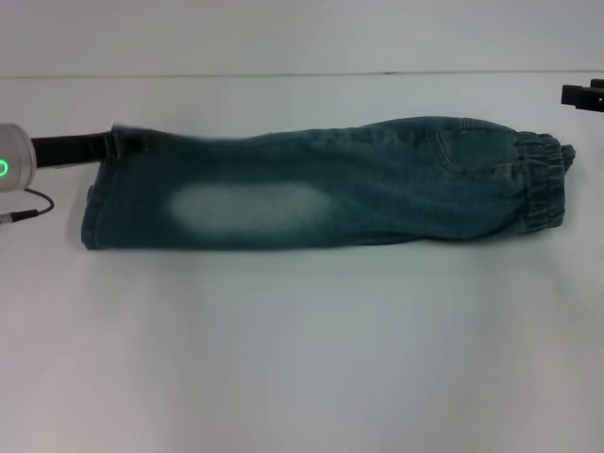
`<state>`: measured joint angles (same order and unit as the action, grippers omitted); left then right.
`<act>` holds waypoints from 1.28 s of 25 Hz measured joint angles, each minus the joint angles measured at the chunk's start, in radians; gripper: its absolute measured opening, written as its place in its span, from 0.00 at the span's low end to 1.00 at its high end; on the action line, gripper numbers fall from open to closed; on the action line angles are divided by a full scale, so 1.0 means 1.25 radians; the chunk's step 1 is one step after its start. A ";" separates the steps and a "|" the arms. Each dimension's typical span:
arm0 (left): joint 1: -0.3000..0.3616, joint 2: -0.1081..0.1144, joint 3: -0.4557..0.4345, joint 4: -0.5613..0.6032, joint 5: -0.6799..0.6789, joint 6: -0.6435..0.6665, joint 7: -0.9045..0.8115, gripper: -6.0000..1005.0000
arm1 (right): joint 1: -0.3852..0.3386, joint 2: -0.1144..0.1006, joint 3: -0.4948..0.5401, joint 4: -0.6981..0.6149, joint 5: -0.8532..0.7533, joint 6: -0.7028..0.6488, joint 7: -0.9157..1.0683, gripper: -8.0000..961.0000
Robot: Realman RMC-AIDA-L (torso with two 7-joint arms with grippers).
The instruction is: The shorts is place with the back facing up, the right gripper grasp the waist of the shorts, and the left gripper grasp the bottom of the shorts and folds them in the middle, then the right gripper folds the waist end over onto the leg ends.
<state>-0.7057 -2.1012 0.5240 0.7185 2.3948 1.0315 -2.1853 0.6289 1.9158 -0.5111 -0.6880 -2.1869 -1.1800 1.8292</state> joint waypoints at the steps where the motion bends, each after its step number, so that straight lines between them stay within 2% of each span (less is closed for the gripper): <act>1: 0.001 0.000 -0.001 0.000 -0.009 -0.003 0.000 0.26 | 0.000 0.000 0.001 0.000 0.000 0.002 -0.002 0.43; 4: 0.010 0.000 -0.004 0.007 -0.053 -0.007 0.000 0.39 | -0.003 0.000 0.003 -0.002 0.001 0.002 -0.005 0.49; 7: 0.028 0.000 -0.004 0.027 -0.091 -0.007 0.000 0.52 | -0.010 0.007 0.006 -0.017 0.004 -0.002 -0.005 0.61; 10: 0.039 -0.001 0.008 0.038 -0.102 0.004 0.002 0.75 | -0.025 0.021 0.006 -0.040 0.021 -0.018 -0.005 0.61; 16: 0.052 0.002 0.012 0.035 -0.124 0.076 0.022 0.89 | -0.085 0.061 0.007 -0.069 0.126 -0.066 -0.052 0.60; 18: 0.059 -0.001 0.011 0.039 -0.141 0.096 0.034 0.89 | -0.114 0.072 0.006 -0.070 0.182 -0.083 -0.075 0.60; 24: 0.070 -0.009 0.015 0.041 -0.206 0.163 0.091 0.89 | -0.178 0.083 0.013 -0.052 0.260 -0.085 -0.101 0.60; 29: 0.059 -0.018 0.041 0.041 -0.216 0.197 0.100 0.89 | -0.196 0.069 0.037 0.023 0.264 -0.086 -0.115 0.60; 32: 0.049 -0.032 0.053 0.040 -0.221 0.200 0.126 0.89 | -0.200 0.059 0.038 0.057 0.260 -0.097 -0.121 0.60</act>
<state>-0.6440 -2.1417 0.5903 0.7687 2.1187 1.2809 -2.0279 0.3793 1.9895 -0.4634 -0.6167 -1.8615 -1.3015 1.6774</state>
